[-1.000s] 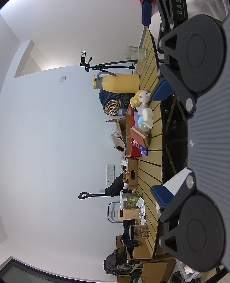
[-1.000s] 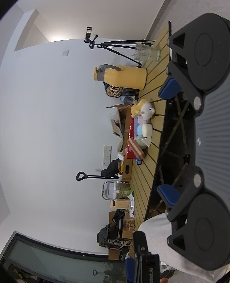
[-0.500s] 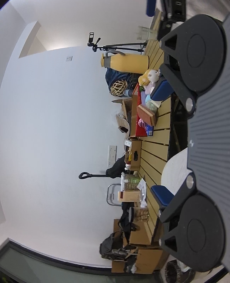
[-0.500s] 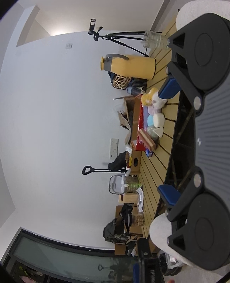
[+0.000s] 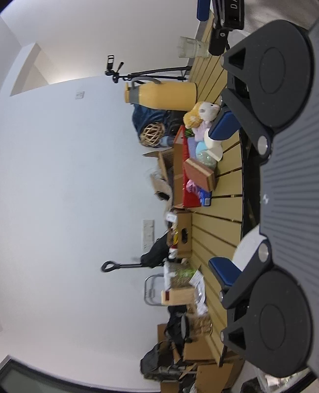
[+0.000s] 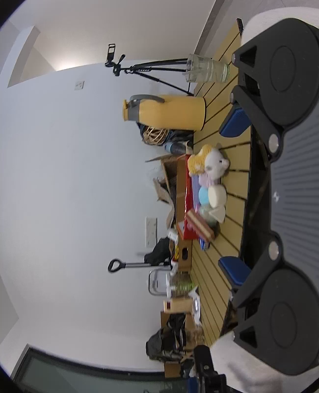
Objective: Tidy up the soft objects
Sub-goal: 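Reach the right gripper to the white-and-yellow plush toy and grasp it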
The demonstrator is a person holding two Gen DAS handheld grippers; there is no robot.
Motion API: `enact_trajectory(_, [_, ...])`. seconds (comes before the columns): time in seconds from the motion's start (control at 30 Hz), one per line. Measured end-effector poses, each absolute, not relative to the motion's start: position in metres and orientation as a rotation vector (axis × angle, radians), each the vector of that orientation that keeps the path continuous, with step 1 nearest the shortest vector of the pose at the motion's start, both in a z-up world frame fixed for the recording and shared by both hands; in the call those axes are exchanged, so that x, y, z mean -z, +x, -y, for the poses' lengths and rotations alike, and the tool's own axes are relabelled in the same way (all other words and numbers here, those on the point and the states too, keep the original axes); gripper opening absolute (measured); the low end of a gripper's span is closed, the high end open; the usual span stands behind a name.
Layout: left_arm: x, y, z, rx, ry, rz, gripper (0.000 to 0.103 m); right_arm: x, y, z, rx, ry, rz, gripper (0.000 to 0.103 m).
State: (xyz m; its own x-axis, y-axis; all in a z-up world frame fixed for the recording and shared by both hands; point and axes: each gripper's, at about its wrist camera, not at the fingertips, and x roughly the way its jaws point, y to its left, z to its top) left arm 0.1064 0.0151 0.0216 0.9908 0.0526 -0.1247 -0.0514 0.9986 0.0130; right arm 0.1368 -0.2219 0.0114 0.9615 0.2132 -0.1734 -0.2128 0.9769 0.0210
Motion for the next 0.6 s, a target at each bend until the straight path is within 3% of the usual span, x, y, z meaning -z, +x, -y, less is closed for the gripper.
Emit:
enact_trajectory(0.43, [-0.004, 0.29, 0.001, 0.074, -0.049, -0.288, 0.102, -0.004, 0.322, 0.242, -0.2, 0.021, -0.308, 0.099])
enact_trajectory(0.6, [-0.001, 0.36, 0.031, 0.171, -0.041, -0.31, 0.095, -0.002, 0.406, 0.261, -0.19, 0.079, -0.397, 0.096])
